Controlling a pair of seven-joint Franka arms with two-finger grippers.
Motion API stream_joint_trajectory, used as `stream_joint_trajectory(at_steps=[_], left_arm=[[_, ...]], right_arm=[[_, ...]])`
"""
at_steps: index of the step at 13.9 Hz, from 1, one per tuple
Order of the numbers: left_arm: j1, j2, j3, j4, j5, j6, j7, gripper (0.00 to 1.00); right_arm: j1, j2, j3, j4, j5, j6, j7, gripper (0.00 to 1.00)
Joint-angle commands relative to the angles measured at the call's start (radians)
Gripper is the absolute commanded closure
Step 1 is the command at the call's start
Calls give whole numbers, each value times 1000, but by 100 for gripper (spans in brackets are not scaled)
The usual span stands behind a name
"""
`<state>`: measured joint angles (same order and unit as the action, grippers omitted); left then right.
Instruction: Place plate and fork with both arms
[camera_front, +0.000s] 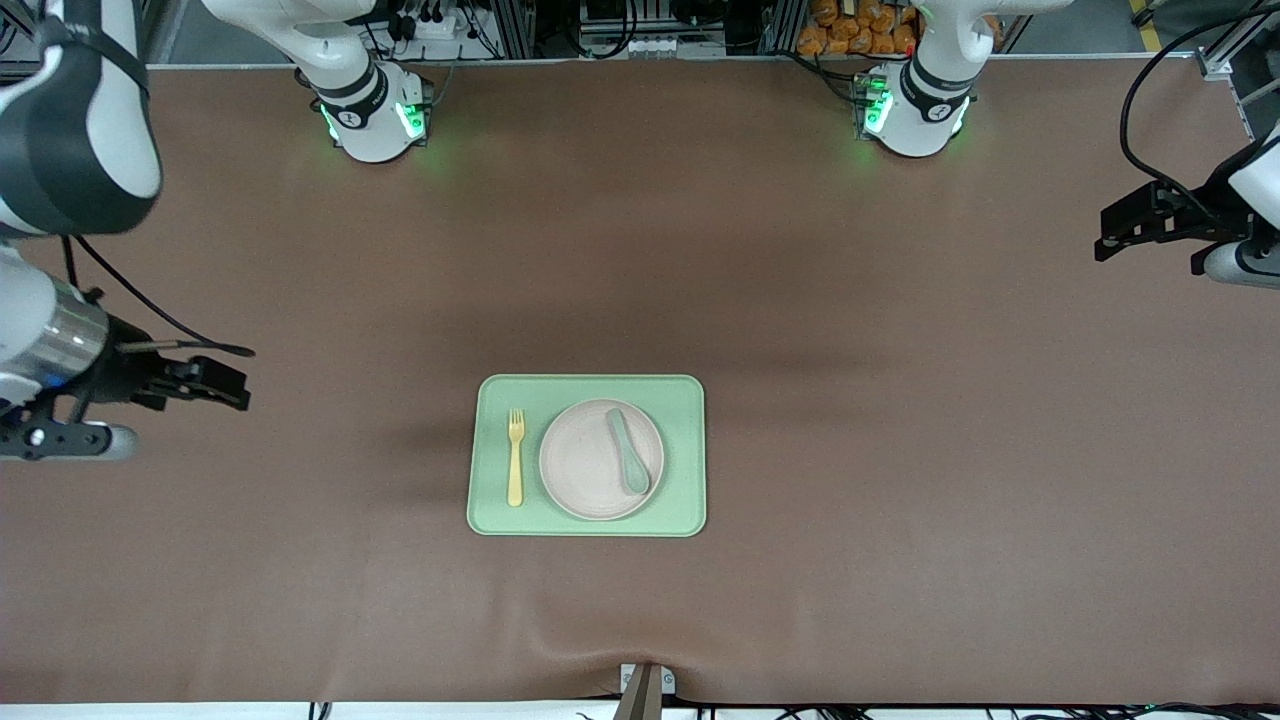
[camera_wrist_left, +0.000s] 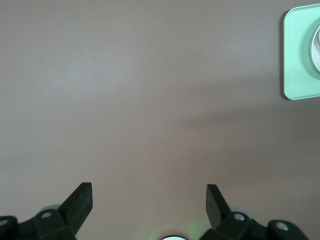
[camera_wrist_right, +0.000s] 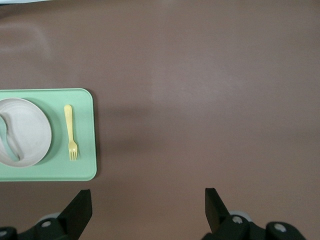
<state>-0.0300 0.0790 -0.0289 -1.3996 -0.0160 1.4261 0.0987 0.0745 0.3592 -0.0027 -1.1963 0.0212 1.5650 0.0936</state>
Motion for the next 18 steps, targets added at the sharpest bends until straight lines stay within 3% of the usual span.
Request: stream_joint_trajectory(at_steps=[1,3,7,10,14,18], left_arm=[[1,-8,-2,1,13,4,6,0],[1,-8,0,1,13,4,7,0],[-2,-8,0,1,13,4,6,0],[-2,-8,0,1,11,4,7,0],[-8,-8,-2,1,13,4,6,0],[-2,-8,-2,2,11,4,6,0]], right_arm=[[-27,-57,7,29,-4,-78,-9,0],[-39,-142,10,-23,-1,-103,-40,0],[-51,-301,6,-273,-10,1,-45,0],[-88,-341,6,-342,-32,12,-46,0],[-91,-356,6,-307,-56,0,-93,0],[-93,-382,7,-382,-64,32,-84,0]])
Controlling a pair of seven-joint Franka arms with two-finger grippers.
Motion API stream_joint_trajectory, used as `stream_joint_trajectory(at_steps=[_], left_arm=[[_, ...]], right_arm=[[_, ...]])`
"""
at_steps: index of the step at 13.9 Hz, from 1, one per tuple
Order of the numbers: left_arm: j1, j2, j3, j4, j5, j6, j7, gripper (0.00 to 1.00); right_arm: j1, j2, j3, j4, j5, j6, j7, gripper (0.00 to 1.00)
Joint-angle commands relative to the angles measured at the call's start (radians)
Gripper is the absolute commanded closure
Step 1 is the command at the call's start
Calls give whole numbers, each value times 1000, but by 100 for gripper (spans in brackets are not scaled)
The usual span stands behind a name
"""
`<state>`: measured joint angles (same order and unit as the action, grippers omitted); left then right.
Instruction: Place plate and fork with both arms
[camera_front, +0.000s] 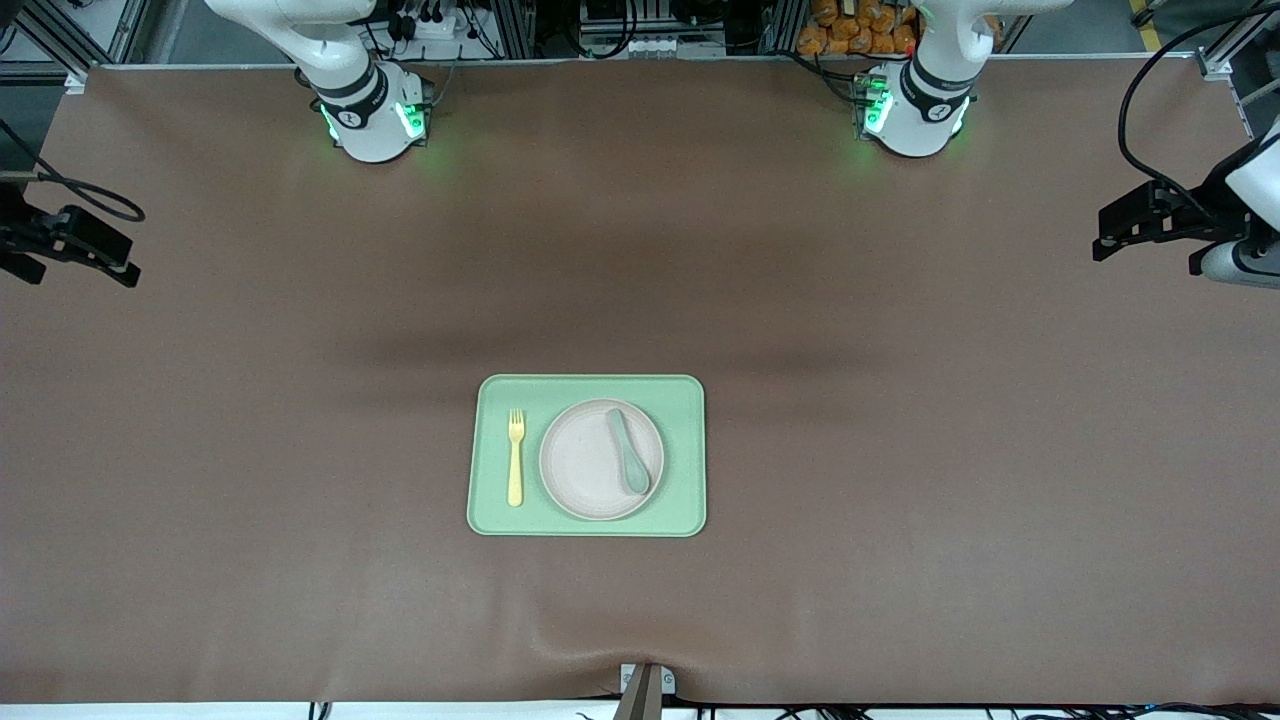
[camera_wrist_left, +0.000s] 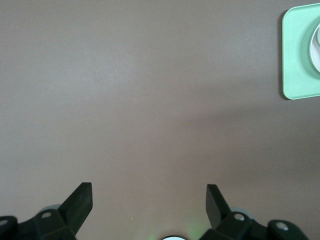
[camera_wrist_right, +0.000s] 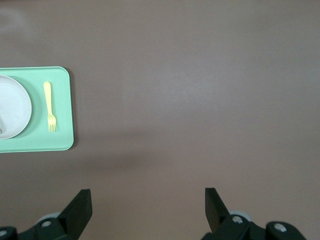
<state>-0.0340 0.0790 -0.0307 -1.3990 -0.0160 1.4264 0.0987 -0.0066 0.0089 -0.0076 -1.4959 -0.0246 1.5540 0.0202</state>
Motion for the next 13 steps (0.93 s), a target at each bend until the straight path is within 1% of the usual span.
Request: stream_joint_trajectory(at_steps=[1,2,4,9,11,13], left_arm=[[-1,-8,0,2,11,6,6,0],[-3,-8,0,2,11,6,6,0],[3,-8,0,2,8,6,6,0],[5,-8,0,2,10,6,6,0],[5,-8,0,2,11,6,6,0],[5,-8,0,2,11,6,6,0]], right_arm=[[-12,-46,12,-134,-15,88,-11,0],[-12,-67,12,-188,-12,125,-11,0],[-10,-64,12,-204,-14,144,-17,0],[-16,0,12,-103,-25,141,-52,0],[-16,3,11,-104,-25,133,-86,0],[-15,2,11,-102,-25,120,-77,0]])
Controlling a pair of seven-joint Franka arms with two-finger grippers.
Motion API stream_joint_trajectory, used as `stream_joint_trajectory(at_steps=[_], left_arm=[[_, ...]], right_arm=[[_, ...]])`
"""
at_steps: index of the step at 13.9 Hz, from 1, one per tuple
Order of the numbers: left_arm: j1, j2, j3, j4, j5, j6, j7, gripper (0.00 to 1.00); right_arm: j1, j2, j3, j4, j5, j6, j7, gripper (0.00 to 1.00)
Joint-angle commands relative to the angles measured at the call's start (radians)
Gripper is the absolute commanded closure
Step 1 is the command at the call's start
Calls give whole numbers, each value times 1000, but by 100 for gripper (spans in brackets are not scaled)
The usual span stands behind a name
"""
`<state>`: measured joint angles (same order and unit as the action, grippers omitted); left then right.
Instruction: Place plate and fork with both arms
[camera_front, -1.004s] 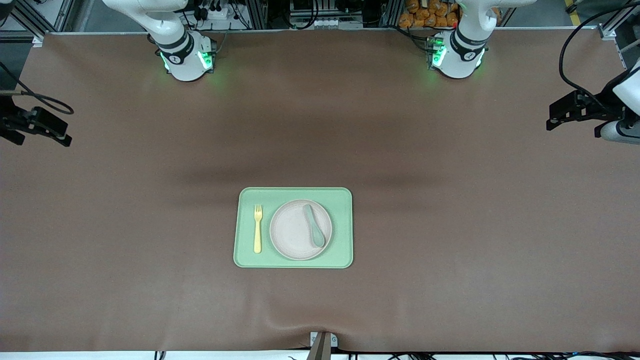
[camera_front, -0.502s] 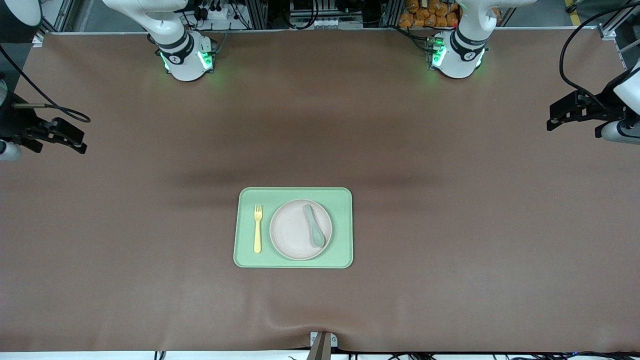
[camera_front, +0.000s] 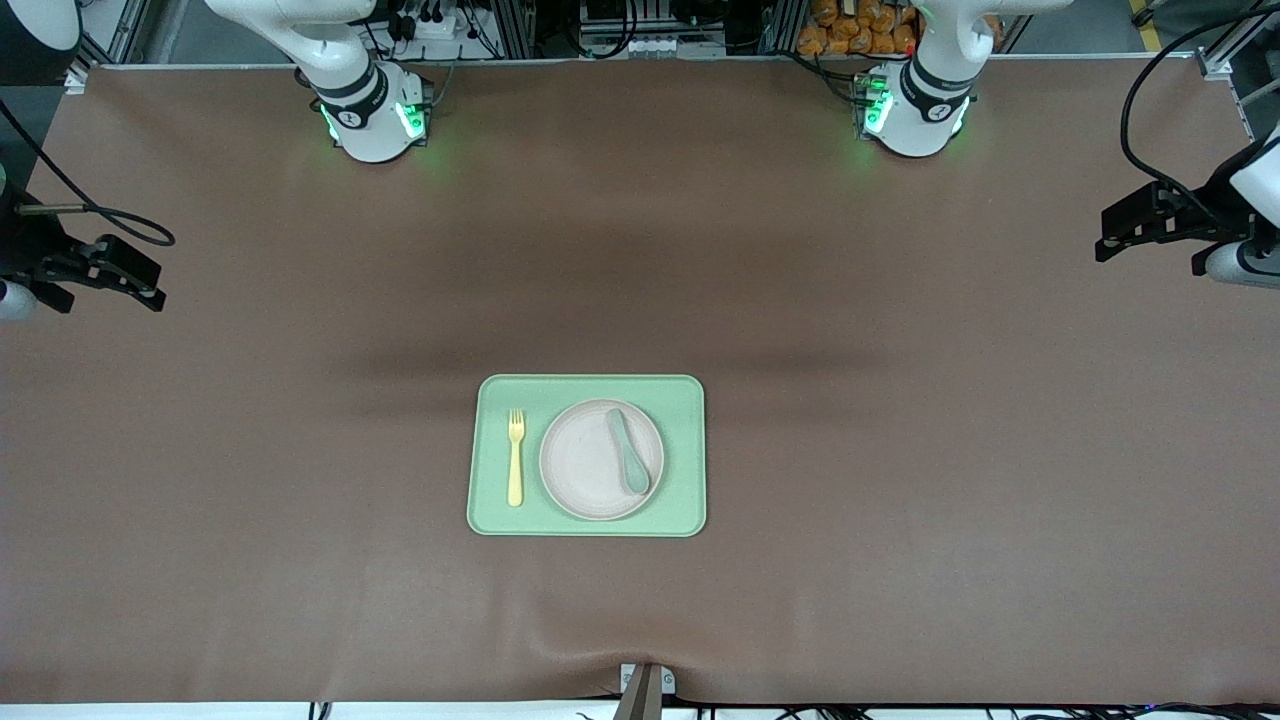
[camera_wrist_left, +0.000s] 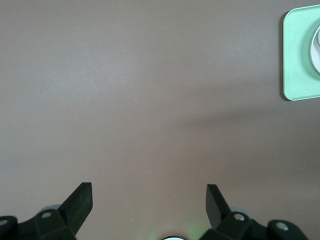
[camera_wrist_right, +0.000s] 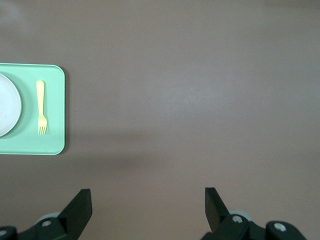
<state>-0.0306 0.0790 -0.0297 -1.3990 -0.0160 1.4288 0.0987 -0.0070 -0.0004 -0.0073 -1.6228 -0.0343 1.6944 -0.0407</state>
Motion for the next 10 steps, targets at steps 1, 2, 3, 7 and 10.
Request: stream_joint_trajectory(at_steps=[1,2,3,7,10], left_arm=[[1,-8,-1,2,11,4,6,0],[1,-8,-1,2,11,4,6,0],[1,-8,-1,2,11,4,6,0],[3,-8,-1,2,13,4,6,0],[3,-8,-1,2,11,4,6,0]], right_arm=[[-15,10,10,26,-15,-22,-15,0],[-16,8,10,26,-13,-24,-15,0],[-18,8,10,26,-10,-24,-15,0],[-16,7,12,27,-1,-22,-15,0],[-16,7,12,27,1,-21,-15,0]])
